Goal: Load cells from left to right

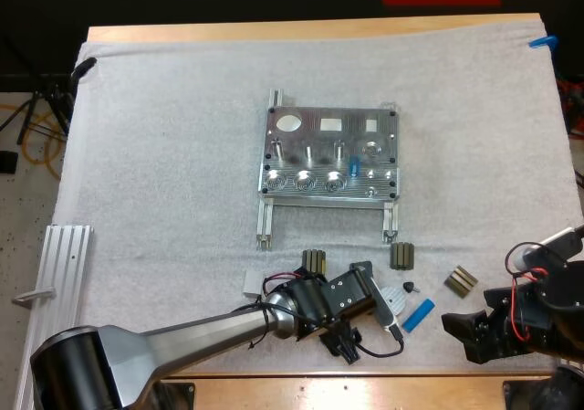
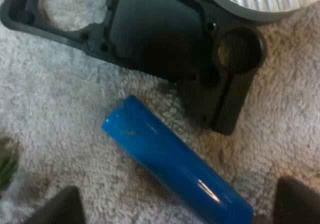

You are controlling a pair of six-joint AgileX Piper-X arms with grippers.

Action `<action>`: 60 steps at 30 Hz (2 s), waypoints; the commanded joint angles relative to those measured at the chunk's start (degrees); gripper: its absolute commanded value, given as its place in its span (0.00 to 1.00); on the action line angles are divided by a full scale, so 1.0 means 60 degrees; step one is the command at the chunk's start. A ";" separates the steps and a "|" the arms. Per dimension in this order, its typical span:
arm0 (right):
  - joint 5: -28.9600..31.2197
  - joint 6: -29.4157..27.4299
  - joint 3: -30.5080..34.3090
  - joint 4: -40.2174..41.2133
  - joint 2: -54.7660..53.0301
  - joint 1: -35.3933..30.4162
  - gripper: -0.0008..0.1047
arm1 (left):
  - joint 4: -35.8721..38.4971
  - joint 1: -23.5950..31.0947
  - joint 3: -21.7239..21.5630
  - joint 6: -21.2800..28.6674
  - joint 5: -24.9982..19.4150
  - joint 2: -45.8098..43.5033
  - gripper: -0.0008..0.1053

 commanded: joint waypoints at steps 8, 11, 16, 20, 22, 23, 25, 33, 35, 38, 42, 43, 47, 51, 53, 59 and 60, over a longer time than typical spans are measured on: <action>-0.0071 0.0018 -0.0007 -0.0069 -0.0023 0.0015 0.67 | -0.0186 0.0000 -0.0023 0.0202 0.0069 0.0438 0.61; -0.0071 0.0018 -0.0007 -0.0179 -0.0023 0.0015 0.67 | -0.0108 0.0000 -0.0023 0.0202 0.0178 0.0678 0.61; -0.0071 0.0018 -0.0007 -0.0348 -0.0023 0.0015 0.67 | 0.0097 0.0000 -0.0127 0.0202 0.0223 0.0716 0.60; -0.0071 0.0018 -0.0007 -0.0400 -0.0023 0.0015 0.67 | 0.0504 0.0000 -0.0377 0.0342 0.0027 0.0716 0.41; -0.0071 0.0018 -0.0007 -0.0400 -0.0023 0.0015 0.67 | 0.0604 0.0000 -0.0514 0.0470 0.0021 0.0716 0.27; -0.0071 0.0018 -0.0007 -0.0400 -0.0023 0.0015 0.67 | 0.0604 0.0000 -0.0532 0.0472 0.0021 0.0716 0.24; -0.0071 0.0018 -0.0007 -0.0400 -0.0023 0.0015 0.67 | 0.0653 0.0000 -0.0589 0.0520 0.0021 0.0716 0.11; -0.0055 0.0046 -0.0007 -0.0690 -0.0023 0.0015 0.67 | 0.1109 0.0000 -0.0585 0.0706 -0.0754 0.0356 0.01; -0.0073 0.0046 -0.0007 -0.0882 -0.0023 0.0015 0.67 | 0.1156 0.0000 -0.0585 0.0918 -0.1030 0.0016 0.01; -0.0073 0.0046 -0.0007 -0.1133 -0.0003 0.0015 0.67 | 0.1307 0.0000 -0.0585 0.1133 -0.1234 -0.0866 0.01; -0.0073 0.0046 -0.0007 -0.1403 -0.0003 0.0015 0.67 | 0.1934 0.0000 -0.0585 0.1133 -0.1718 -0.2204 0.01; -0.0026 0.0046 -0.0007 -0.1418 -0.0003 0.0015 0.67 | 0.2106 0.0000 -0.0585 0.1133 -0.1848 -0.2623 0.01; -0.0001 0.0046 -0.0007 -0.1473 0.0128 0.0015 0.67 | 0.2438 0.0000 -0.0585 0.1359 -0.1903 -0.3823 0.01; -0.0053 0.0013 -0.0007 -0.1610 0.0553 0.0015 0.67 | 0.2719 0.0000 -0.0585 0.1747 -0.1903 -0.5111 0.01; -0.0129 -0.0034 -0.0007 -0.1726 0.0855 0.0015 0.67 | 0.2854 0.0000 -0.0585 0.1929 -0.1903 -0.5676 0.01; -0.1418 -0.0318 -0.0007 -0.2688 0.1900 0.0015 0.67 | 0.3484 0.0000 -0.0585 0.2488 -0.1903 -0.6891 0.01; -0.1897 -0.0391 -0.0007 -0.3100 0.2175 0.0015 0.67 | 0.3634 0.0000 -0.0585 0.2640 -0.1809 -0.7104 0.01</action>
